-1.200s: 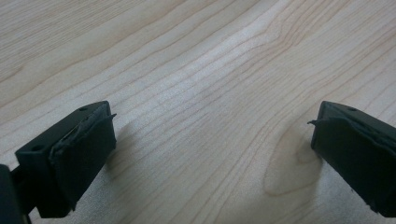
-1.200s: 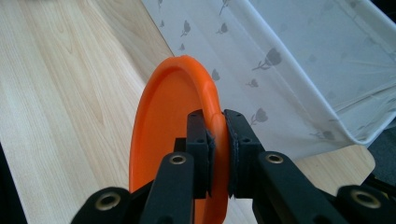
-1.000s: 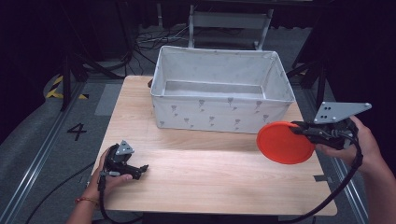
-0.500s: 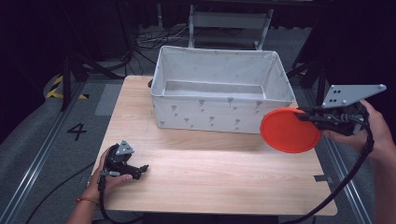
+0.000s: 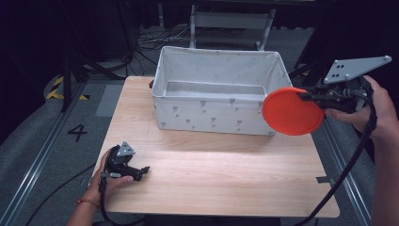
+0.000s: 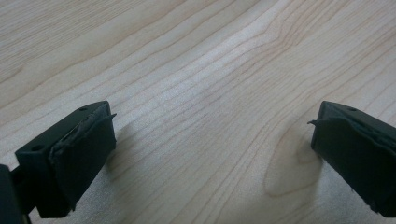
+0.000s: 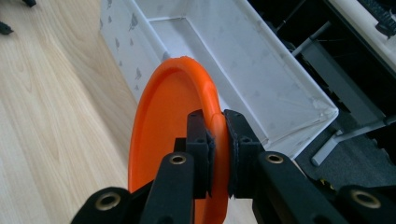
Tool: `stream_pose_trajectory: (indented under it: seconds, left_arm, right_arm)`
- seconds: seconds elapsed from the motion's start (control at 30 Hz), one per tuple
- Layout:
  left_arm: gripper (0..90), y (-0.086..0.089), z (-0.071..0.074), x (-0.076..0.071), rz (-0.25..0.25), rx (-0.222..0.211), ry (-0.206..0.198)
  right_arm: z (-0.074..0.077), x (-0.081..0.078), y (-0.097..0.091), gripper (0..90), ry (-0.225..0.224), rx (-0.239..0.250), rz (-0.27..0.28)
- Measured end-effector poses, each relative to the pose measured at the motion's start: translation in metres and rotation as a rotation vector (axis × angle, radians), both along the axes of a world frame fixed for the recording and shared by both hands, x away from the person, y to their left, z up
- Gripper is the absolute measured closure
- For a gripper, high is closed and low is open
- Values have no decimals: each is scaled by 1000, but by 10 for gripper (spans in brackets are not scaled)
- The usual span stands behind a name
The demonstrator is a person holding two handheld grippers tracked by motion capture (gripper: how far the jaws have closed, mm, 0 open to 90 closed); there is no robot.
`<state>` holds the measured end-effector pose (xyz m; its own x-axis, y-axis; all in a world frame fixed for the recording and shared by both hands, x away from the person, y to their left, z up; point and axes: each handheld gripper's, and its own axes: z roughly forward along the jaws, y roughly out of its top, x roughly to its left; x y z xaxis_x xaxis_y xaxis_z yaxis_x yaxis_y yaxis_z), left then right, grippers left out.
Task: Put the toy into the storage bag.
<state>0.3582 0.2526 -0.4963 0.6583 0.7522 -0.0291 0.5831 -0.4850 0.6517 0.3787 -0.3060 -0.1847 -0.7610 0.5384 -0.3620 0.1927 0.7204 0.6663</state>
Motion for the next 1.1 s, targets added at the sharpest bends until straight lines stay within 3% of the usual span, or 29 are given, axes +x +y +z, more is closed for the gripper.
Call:
stream_pose_trajectory:
  seconds: [0.2,0.6,0.9,1.1]
  left_arm:
    - [1,0,0,0,0,0,0]
    - [2,0,0,0,-1,-3,2]
    - [2,0,0,0,-1,-2,2]
    - [2,0,0,1,-6,1,-2]
  right_arm:
    - [14,17,-1,814,-10,33,-23]
    - [31,61,5,814,-45,21,-84]
    - [27,95,15,814,-29,12,-65]
    - [13,115,25,814,-1,27,-55]
